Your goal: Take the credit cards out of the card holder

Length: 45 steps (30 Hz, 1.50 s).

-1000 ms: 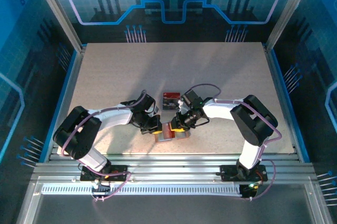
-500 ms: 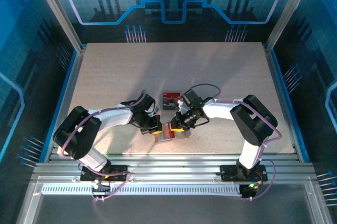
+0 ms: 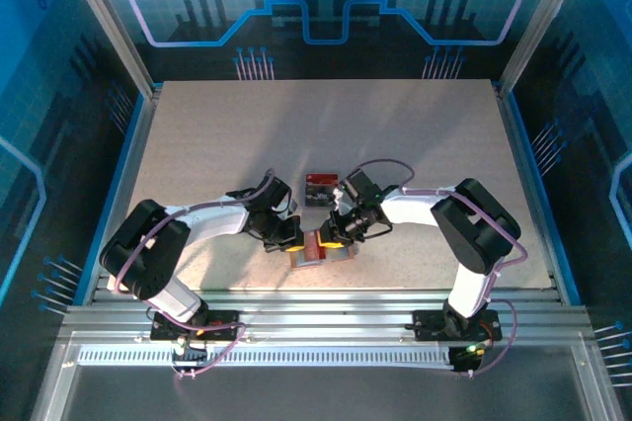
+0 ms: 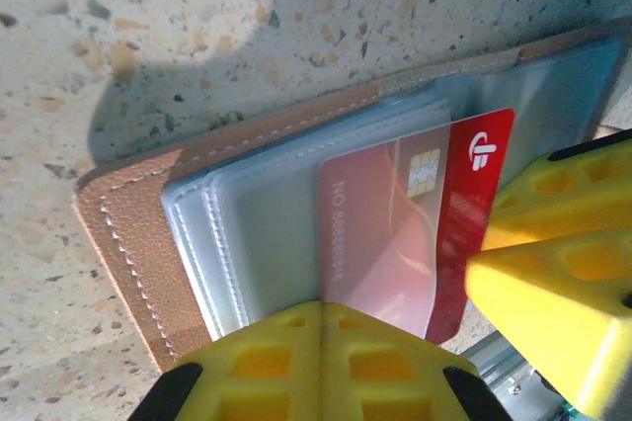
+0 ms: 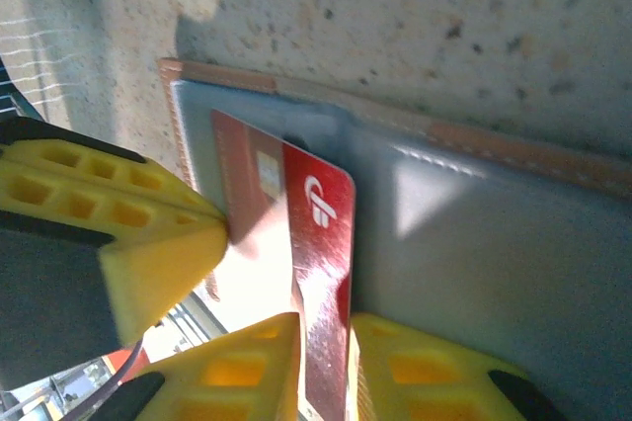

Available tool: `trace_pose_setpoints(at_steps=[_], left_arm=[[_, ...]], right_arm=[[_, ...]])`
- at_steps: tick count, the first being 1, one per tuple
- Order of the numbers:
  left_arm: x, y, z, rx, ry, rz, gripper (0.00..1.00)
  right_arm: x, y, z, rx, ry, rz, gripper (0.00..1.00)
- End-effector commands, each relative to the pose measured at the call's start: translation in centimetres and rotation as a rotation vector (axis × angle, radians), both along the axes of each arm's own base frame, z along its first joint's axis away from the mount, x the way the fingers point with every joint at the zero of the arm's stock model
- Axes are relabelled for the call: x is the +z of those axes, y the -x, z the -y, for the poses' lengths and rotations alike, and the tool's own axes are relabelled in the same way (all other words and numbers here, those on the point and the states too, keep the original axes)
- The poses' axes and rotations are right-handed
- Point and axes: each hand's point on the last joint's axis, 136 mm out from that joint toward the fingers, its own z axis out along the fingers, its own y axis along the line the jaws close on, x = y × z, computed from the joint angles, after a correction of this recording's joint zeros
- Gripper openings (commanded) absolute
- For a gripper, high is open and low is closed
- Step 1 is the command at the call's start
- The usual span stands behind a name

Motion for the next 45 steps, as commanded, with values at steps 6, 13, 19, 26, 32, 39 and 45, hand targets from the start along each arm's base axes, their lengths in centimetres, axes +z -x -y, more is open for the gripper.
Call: trace_pose_setpoints(at_steps=[6,13,19,26,32,39,45], left_arm=[[-1.1,1.5,-1.0,-0.009,-0.056,-0.048,0.0],[-1.1,1.5,-1.1,-0.009,-0.06,-0.051,0.0],[-1.0,1.5,-1.1,-0.012,-0.063,-0.049,0.0],[-1.0,1.5,-1.1,-0.011,-0.062,-0.049,0.0],[-1.0,1.4,-1.1,-0.006,-0.06,-0.05,0.0],[-0.8,1.3,-1.0,-0.006,-0.058,-0.043,0.0],[-0.7,1.2,-1.0,-0.005,-0.059,-0.042,0.0]], right_arm=[[0.3,0.4,0.1,-0.004,-0.026,-0.01,0.14],[0.6,0.2,0.4,-0.017,-0.032,0.01,0.07],[1.0,0.0,1.3,-0.029,-0.027,0.021,0.06],[1.0,0.0,2.9,-0.036,0.007,0.027,0.06],[1.5,-0.2,4.0,-0.023,0.061,0.049,0.06],[1.8,0.0,5.1,0.004,0.13,0.061,0.05],[2.8,-0.7,4.7,0.008,0.125,0.086,0.05]])
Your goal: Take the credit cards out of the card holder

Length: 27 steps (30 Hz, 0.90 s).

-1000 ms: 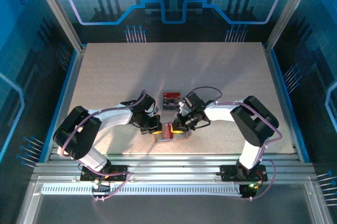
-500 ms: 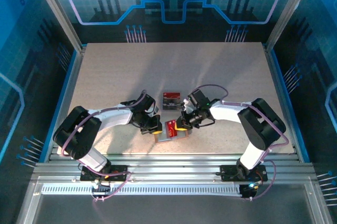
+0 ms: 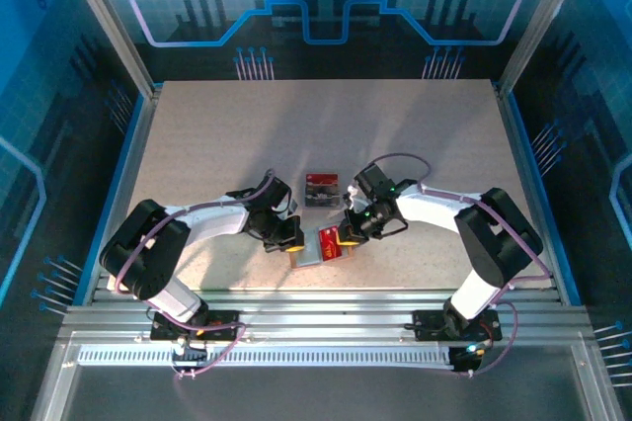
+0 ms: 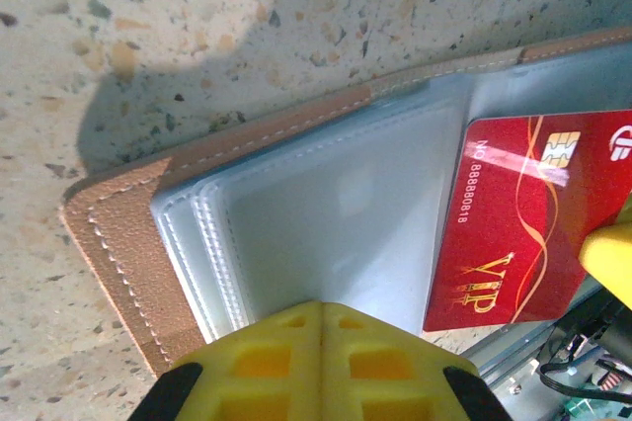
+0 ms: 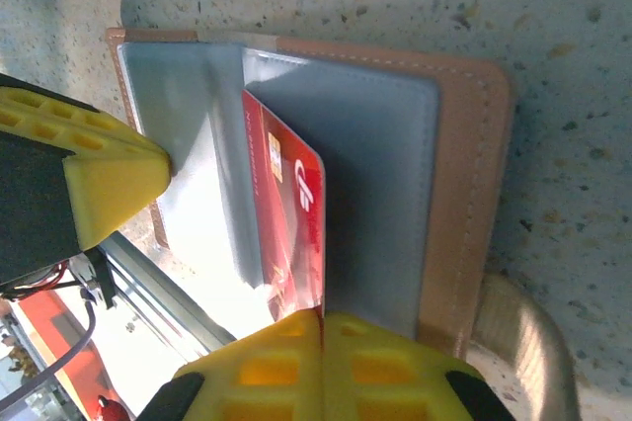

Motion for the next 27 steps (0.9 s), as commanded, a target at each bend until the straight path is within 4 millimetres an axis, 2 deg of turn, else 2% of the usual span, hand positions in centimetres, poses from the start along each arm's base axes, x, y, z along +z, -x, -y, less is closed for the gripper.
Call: trace_pose_setpoints(at_steps=[1,9,17,27], left_arm=[[-0.8,1.2,-1.0,-0.004,-0.059,-0.042,0.0],[-0.6,1.2,-1.0,-0.003,-0.057,-0.041,0.0],[-0.6,1.3,-1.0,-0.002,-0.057,-0.042,0.0],[-0.7,1.2,-0.9,-0.004,-0.057,-0.043,0.0]], right_arm=[[1.1,-0.6,0.4,0.001,0.02,0.03,0.06],[1.7,-0.9,-0.3,0.005,0.009,0.04,0.07],[1.3,-0.4,-1.5,0.018,0.011,0.031,0.13],[1.3,0.1,-1.4,0.004,0.033,0.036,0.14]])
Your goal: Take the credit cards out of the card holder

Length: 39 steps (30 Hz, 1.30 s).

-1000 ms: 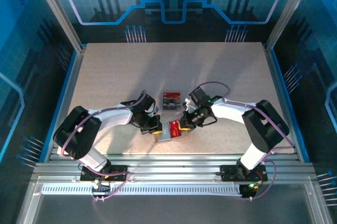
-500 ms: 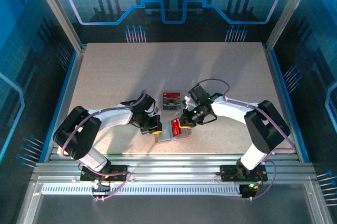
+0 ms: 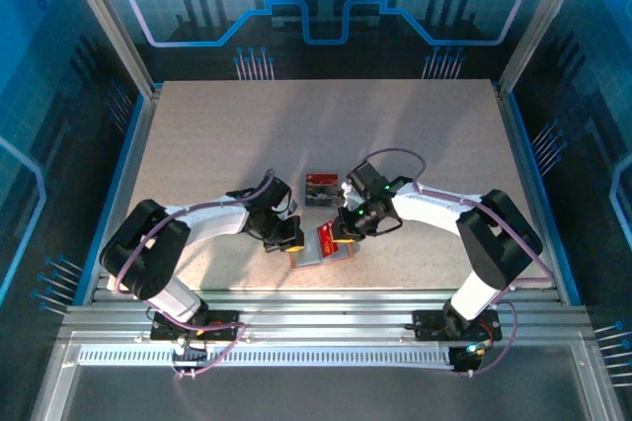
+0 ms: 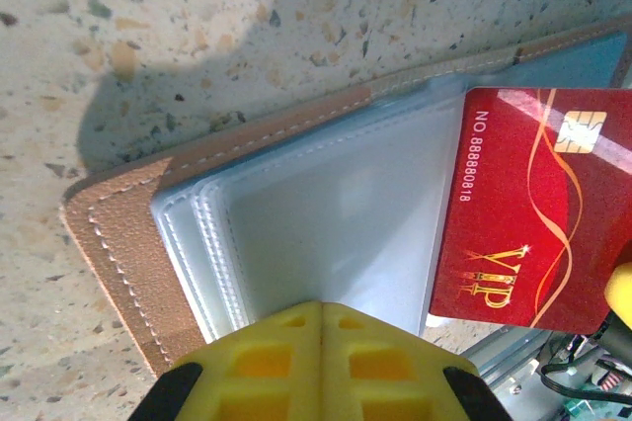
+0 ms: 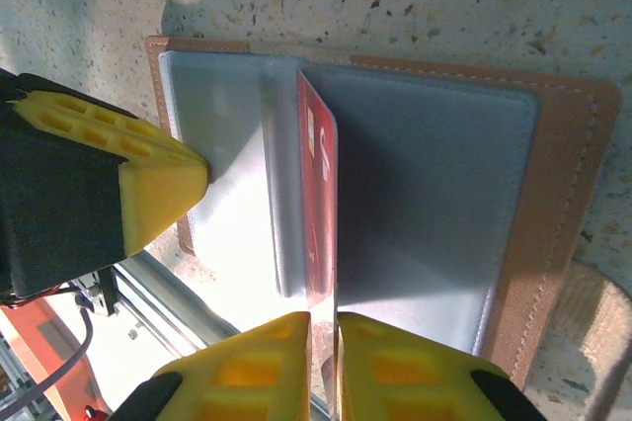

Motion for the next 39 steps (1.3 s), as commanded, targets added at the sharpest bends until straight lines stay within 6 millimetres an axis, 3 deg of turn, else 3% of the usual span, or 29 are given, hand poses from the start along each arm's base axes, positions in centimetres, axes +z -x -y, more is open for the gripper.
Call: trace_pose_setpoints(at_steps=[1,13,20,32,39], left_arm=[[-0.6,1.2,-0.9,-0.004,-0.057,-0.043,0.0],[-0.3,0.9,-0.8,-0.003,-0.053,-0.028,0.0],[-0.3,0.6,-1.4,-0.013,-0.093,-0.012,0.01],[-0.1,-0.3,-1.2,-0.029,-0.102,0.003,0.0],[1.8,-0.9,-0.2,-0.031,-0.046,0.038,0.01]], right_arm=[[0.2,0.2,-0.2,-0.01,0.011,0.001,0.14],[0.6,0.1,-0.4,-0.011,0.004,0.017,0.07],[2.3,-0.2,-0.2,0.0,0.0,0.058,0.05],[5.5,-1.7,1.8,-0.003,0.008,0.14,0.04],[7.1,-2.5,2.1,0.113,0.008,0.239,0.04]])
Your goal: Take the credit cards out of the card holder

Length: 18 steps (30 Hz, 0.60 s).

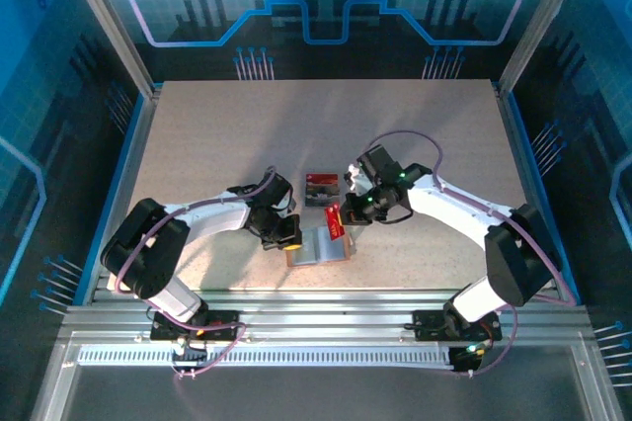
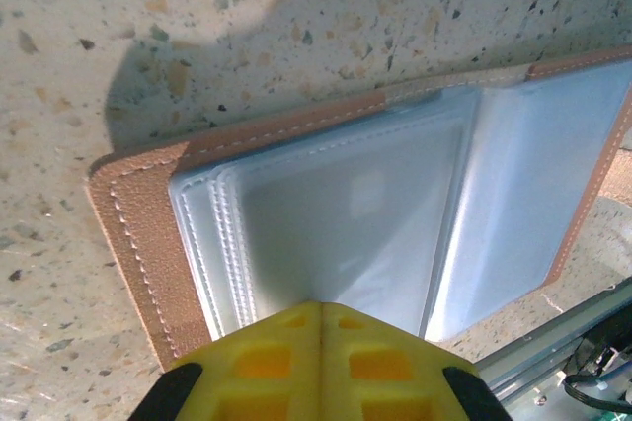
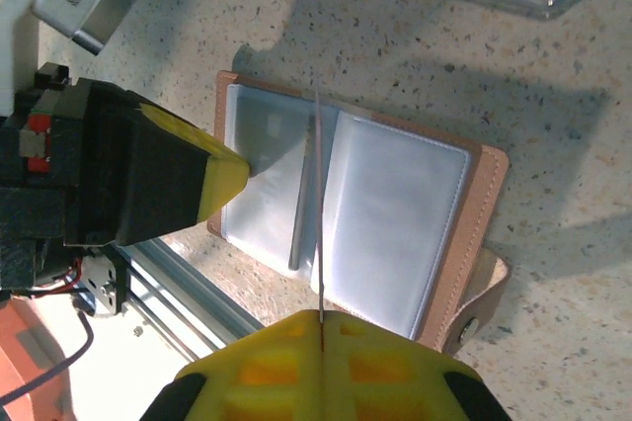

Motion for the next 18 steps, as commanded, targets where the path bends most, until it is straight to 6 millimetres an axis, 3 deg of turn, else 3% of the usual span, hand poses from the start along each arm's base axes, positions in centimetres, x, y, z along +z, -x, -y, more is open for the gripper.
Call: trace_pose_setpoints(at_steps=[1,10,18], left_arm=[[2.0,-0.6,0.7,-0.019,0.033,0.039,0.01],[4.2,-0.9,0.5,-0.005,0.052,0.084,0.04],[4.6,-0.2,-2.0,0.054,0.025,0.114,0.08]], right_arm=[[1.7,-0.6,0.5,0.108,0.029,0.093,0.03],[3.3,-2.8,1.6,0.473,0.206,0.311,0.0],[5.9,-4.6,1.3,0.762,0.267,0.531,0.0]])
